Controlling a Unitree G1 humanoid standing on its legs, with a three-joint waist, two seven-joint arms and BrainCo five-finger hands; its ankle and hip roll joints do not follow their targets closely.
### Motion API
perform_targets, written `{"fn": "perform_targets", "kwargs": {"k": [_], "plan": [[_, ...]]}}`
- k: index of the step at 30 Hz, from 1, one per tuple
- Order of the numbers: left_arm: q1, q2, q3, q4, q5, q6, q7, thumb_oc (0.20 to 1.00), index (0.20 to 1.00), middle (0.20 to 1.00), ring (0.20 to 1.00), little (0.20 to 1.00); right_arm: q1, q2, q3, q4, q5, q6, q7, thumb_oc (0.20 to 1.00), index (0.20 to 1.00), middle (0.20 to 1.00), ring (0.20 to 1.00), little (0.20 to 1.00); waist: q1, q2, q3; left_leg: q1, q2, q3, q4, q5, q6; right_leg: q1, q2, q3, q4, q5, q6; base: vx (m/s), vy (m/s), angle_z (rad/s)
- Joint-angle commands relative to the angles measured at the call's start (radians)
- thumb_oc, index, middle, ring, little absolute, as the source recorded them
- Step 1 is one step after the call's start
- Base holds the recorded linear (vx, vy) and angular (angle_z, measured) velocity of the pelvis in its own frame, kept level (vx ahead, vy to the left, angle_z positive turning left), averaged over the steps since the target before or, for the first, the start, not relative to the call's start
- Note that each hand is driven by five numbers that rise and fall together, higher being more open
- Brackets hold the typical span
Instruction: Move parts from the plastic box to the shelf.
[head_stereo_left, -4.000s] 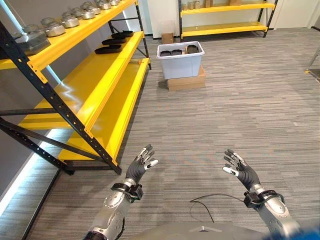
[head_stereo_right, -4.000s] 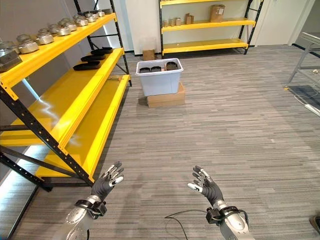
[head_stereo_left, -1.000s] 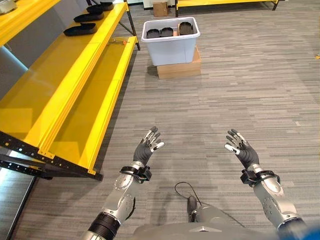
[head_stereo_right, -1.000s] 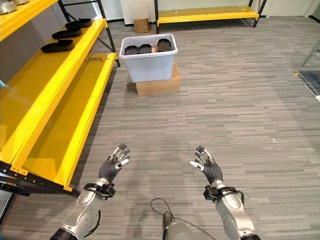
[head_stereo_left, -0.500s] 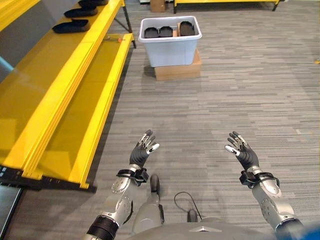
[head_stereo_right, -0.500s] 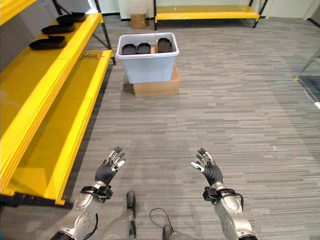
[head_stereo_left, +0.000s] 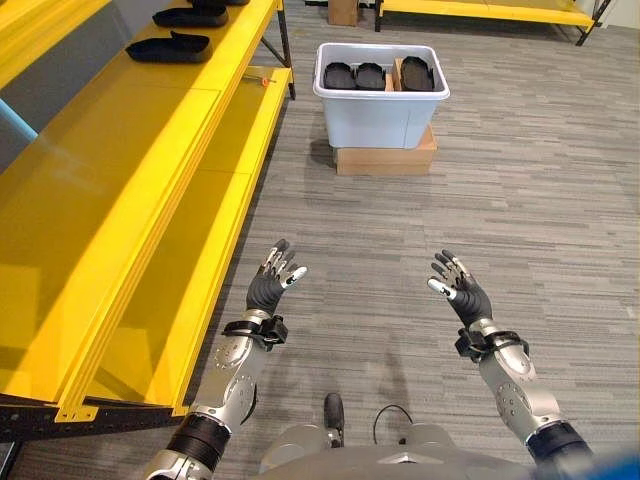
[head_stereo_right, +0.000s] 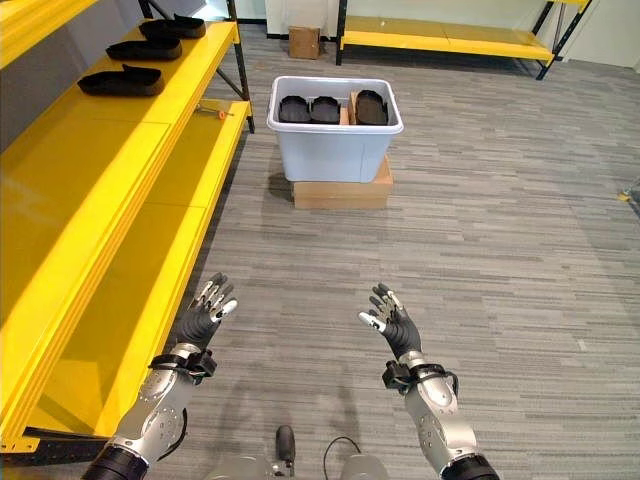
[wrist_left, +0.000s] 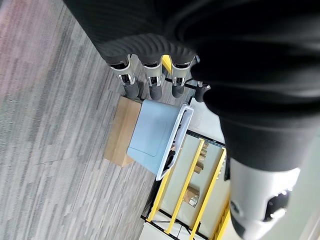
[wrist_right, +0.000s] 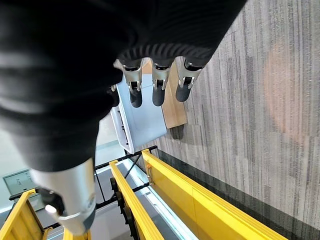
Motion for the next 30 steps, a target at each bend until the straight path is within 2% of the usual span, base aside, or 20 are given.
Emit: {"fn": "perform_targets", "kwargs": {"k": [1,3,5,8,11,12,14,16,18,19,20,21,22,23,24,25,26,27,28,30], "plan": [[-0.004,0.014,-0.005,-0.061,0.014,-0.042,-0.009,1.000,1.000,1.000,1.000,1.000,-0.015,-0.013,-0.001,-0.064,0.001,-0.031,0.003,1.000,1.000,1.000,1.000,1.000,-0.033,0.016,0.020,0.009,0.065,0.003,0.044,-0.059,-0.101,-0.034,0.042,-0.056,-0.241,0.236,-0.036,0.19,-0.020,0.16],[-0.007,0.012,-0.007,-0.056,0.010,-0.041,-0.010,1.000,1.000,1.000,1.000,1.000,-0.019,-0.012,0.000,-0.062,0.004,-0.034,0.000,1.000,1.000,1.000,1.000,1.000,-0.039,0.019,0.028,0.030,0.067,0.000,0.034,-0.067,-0.107,-0.040,0.024,-0.075,-0.300,0.225,-0.042,0.15,-0.057,0.16],[-0.031,0.001,-0.008,-0.035,0.014,-0.045,-0.003,1.000,1.000,1.000,1.000,1.000,-0.050,-0.013,-0.005,-0.052,-0.005,-0.041,-0.017,1.000,1.000,1.000,1.000,1.000,-0.057,0.010,0.049,0.082,0.066,-0.004,0.028,-0.107,-0.139,-0.084,-0.029,-0.093,-0.599,0.294,-0.013,0.26,-0.153,0.10],[-0.043,-0.001,0.000,-0.025,0.018,-0.048,-0.008,1.000,1.000,1.000,1.000,1.000,-0.062,-0.014,-0.011,-0.061,-0.028,-0.037,-0.028,1.000,1.000,1.000,1.000,1.000,-0.072,-0.004,0.058,0.135,0.063,-0.013,0.021,-0.136,-0.162,-0.085,-0.046,-0.079,-0.777,0.392,0.032,0.26,-0.131,0.00],[-0.046,-0.010,-0.001,-0.015,0.024,-0.052,-0.009,1.000,1.000,1.000,1.000,1.000,-0.065,-0.016,-0.021,-0.067,-0.042,-0.034,-0.033,1.000,1.000,1.000,1.000,1.000,-0.081,-0.007,0.050,0.190,0.060,-0.017,-0.011,-0.152,-0.177,-0.101,-0.060,-0.080,-0.811,0.439,0.056,0.31,-0.130,0.17],[-0.055,-0.025,-0.005,-0.005,0.026,-0.056,-0.010,1.000,1.000,1.000,1.000,1.000,-0.059,-0.018,-0.030,-0.067,-0.039,-0.037,-0.032,1.000,1.000,1.000,1.000,1.000,-0.085,-0.017,0.031,0.228,0.054,-0.022,-0.024,-0.182,-0.185,-0.080,-0.066,-0.090,-0.813,0.458,0.056,0.31,-0.128,0.31],[-0.060,-0.033,-0.011,0.008,0.026,-0.056,-0.012,1.000,1.000,1.000,1.000,1.000,-0.060,-0.023,-0.035,-0.064,-0.036,-0.040,-0.032,1.000,1.000,1.000,1.000,1.000,-0.092,-0.012,0.016,0.247,0.065,-0.033,-0.020,-0.197,-0.193,-0.066,-0.063,-0.097,-0.813,0.466,0.050,0.37,-0.185,0.43],[-0.072,-0.051,-0.024,0.002,0.007,-0.058,-0.014,1.000,1.000,1.000,1.000,1.000,-0.055,-0.041,-0.056,-0.061,-0.029,-0.044,-0.037,1.000,1.000,1.000,1.000,1.000,-0.123,0.018,-0.004,0.267,0.134,-0.059,0.050,-0.207,-0.227,-0.057,-0.028,-0.125,-0.740,0.420,0.014,0.51,-0.319,0.40],[-0.080,-0.058,-0.033,0.007,0.005,-0.059,-0.013,1.000,1.000,1.000,1.000,1.000,-0.062,-0.049,-0.056,-0.055,-0.027,-0.047,-0.039,1.000,1.000,1.000,1.000,1.000,-0.127,0.031,-0.007,0.254,0.159,-0.061,0.100,-0.164,-0.249,-0.053,-0.004,-0.134,-0.708,0.384,-0.006,0.23,-0.183,0.48],[-0.080,-0.058,-0.033,0.008,0.005,-0.059,-0.013,1.000,1.000,1.000,1.000,1.000,-0.062,-0.049,-0.056,-0.055,-0.027,-0.047,-0.039,1.000,1.000,1.000,1.000,1.000,-0.127,0.032,-0.007,0.253,0.160,-0.061,0.100,-0.165,-0.249,-0.054,-0.003,-0.134,-0.707,0.383,-0.006,0.15,-0.136,0.10],[-0.085,-0.061,-0.034,0.005,-0.005,-0.061,-0.010,1.000,1.000,1.000,1.000,1.000,-0.067,-0.054,-0.053,-0.054,-0.025,-0.048,-0.038,1.000,1.000,1.000,1.000,1.000,-0.126,0.037,-0.008,0.241,0.169,-0.064,0.130,-0.129,-0.261,-0.053,0.014,-0.137,-0.692,0.363,-0.019,0.21,-0.175,-0.03],[-0.089,-0.063,-0.033,-0.001,-0.011,-0.061,-0.003,1.000,1.000,1.000,1.000,1.000,-0.070,-0.061,-0.051,-0.061,-0.022,-0.051,-0.040,1.000,1.000,1.000,1.000,1.000,-0.124,0.040,-0.006,0.218,0.181,-0.066,0.199,-0.062,-0.274,-0.044,0.042,-0.132,-0.680,0.333,-0.040,0.21,-0.175,-0.09],[-0.089,-0.063,-0.033,-0.001,-0.011,-0.061,-0.003,1.000,1.000,1.000,1.000,1.000,-0.070,-0.061,-0.051,-0.061,-0.021,-0.051,-0.040,1.000,1.000,1.000,1.000,1.000,-0.124,0.040,-0.007,0.216,0.181,-0.067,0.201,-0.063,-0.275,-0.045,0.043,-0.132,-0.680,0.332,-0.040,0.29,-0.260,-0.15],[-0.088,-0.063,-0.029,-0.012,-0.013,-0.062,0.003,1.000,1.000,1.000,1.000,1.000,-0.059,-0.070,-0.057,-0.063,-0.018,-0.057,-0.043,1.000,1.000,1.000,1.000,1.000,-0.116,0.033,0.003,0.131,0.207,-0.071,0.418,0.052,-0.290,-0.008,0.077,-0.115,-0.676,0.288,-0.083,0.15,-0.157,-0.11],[-0.089,-0.063,-0.029,-0.012,-0.013,-0.062,0.003,1.000,1.000,1.000,1.000,1.000,-0.059,-0.070,-0.057,-0.063,-0.018,-0.057,-0.043,1.000,1.000,1.000,1.000,1.000,-0.118,0.030,0.001,0.127,0.203,-0.073,0.418,0.055,-0.290,-0.011,0.073,-0.116,-0.676,0.290,-0.083,0.27,-0.303,-0.14],[-0.085,-0.059,-0.026,-0.025,-0.018,-0.057,0.003,1.000,1.000,1.000,1.000,1.000,-0.057,-0.073,-0.059,-0.060,-0.012,-0.062,-0.049,1.000,1.000,1.000,1.000,1.000,-0.101,0.004,0.020,0.047,0.214,-0.067,0.581,0.120,-0.284,0.038,0.086,-0.103,-0.678,0.253,-0.118,0.11,-0.148,-0.25],[-0.085,-0.058,-0.026,-0.026,-0.018,-0.057,0.003,1.000,1.000,1.000,1.000,1.000,-0.057,-0.073,-0.060,-0.060,-0.012,-0.062,-0.049,1.000,1.000,1.000,1.000,1.000,-0.101,0.006,0.021,0.043,0.216,-0.069,0.588,0.117,-0.285,0.038,0.088,-0.104,-0.677,0.252,-0.119,0.27,-0.266,-0.40],[-0.076,-0.055,-0.021,-0.028,-0.013,-0.054,0.003,1.000,1.000,1.000,1.000,1.000,-0.049,-0.079,-0.071,-0.059,-0.017,-0.066,-0.060,1.000,1.000,1.000,1.000,1.000,-0.083,-0.022,0.042,-0.023,0.223,-0.044,0.684,0.105,-0.266,0.085,0.085,-0.094,-0.687,0.231,-0.135,0.22,-0.144,-0.38],[-0.069,-0.056,-0.021,-0.028,-0.010,-0.051,0.004,1.000,1.000,1.000,1.000,1.000,-0.046,-0.078,-0.074,-0.056,-0.018,-0.068,-0.067,1.000,1.000,1.000,1.000,1.000,-0.069,-0.026,0.053,-0.074,0.226,-0.026,0.685,0.067,-0.260,0.115,0.085,-0.091,-0.696,0.219,-0.133,0.29,-0.148,-0.20],[-0.068,-0.059,-0.021,-0.021,-0.012,-0.054,0.012,1.000,1.000,1.000,1.000,1.000,-0.050,-0.081,-0.081,-0.053,-0.019,-0.073,-0.083,1.000,1.000,1.000,1.000,1.000,-0.046,-0.042,0.064,-0.186,0.210,-0.006,0.586,0.018,-0.249,0.160,0.074,-0.086,-0.726,0.218,-0.115,0.19,0.001,0.09]]}}
